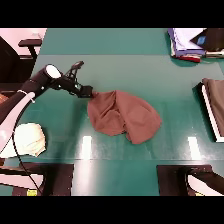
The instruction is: Fold the shirts.
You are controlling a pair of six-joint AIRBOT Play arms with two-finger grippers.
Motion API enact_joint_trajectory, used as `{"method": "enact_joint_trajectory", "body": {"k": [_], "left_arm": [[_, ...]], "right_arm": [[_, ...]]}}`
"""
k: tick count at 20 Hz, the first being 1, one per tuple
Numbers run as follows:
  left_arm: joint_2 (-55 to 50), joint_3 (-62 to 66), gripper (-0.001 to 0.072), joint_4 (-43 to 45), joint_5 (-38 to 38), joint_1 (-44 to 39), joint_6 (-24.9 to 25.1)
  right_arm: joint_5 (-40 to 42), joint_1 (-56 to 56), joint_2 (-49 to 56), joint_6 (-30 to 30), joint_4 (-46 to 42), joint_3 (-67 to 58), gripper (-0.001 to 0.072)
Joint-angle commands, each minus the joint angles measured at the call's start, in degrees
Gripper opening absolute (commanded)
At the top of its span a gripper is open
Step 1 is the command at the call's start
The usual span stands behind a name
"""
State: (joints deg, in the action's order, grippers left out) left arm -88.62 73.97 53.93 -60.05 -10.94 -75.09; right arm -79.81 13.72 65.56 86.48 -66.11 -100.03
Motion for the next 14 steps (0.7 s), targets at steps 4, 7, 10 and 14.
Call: {"method": "enact_joint_trajectory", "body": {"k": [4,7,10,14], "left_arm": [[0.0,9.8,0.0031,4.4,-7.3,3.2,0.1],[0.0,11.9,0.0031,8.0,-8.2,3.2,0.1],[0.0,11.9,0.0031,8.8,-8.0,3.2,0.1],[0.0,11.9,0.0031,8.9,-7.9,3.2,0.1]], "right_arm": [[-5.0,0.0,3.4,-1.1,-0.2,15.3,0.0017],[2.4,-0.1,2.6,-1.1,-0.1,30.5,0.0038],[6.9,-0.2,5.0,-1.1,0.2,40.4,0.0513],[9.6,-0.1,10.6,-4.8,5.5,44.8,0.0485]]}}
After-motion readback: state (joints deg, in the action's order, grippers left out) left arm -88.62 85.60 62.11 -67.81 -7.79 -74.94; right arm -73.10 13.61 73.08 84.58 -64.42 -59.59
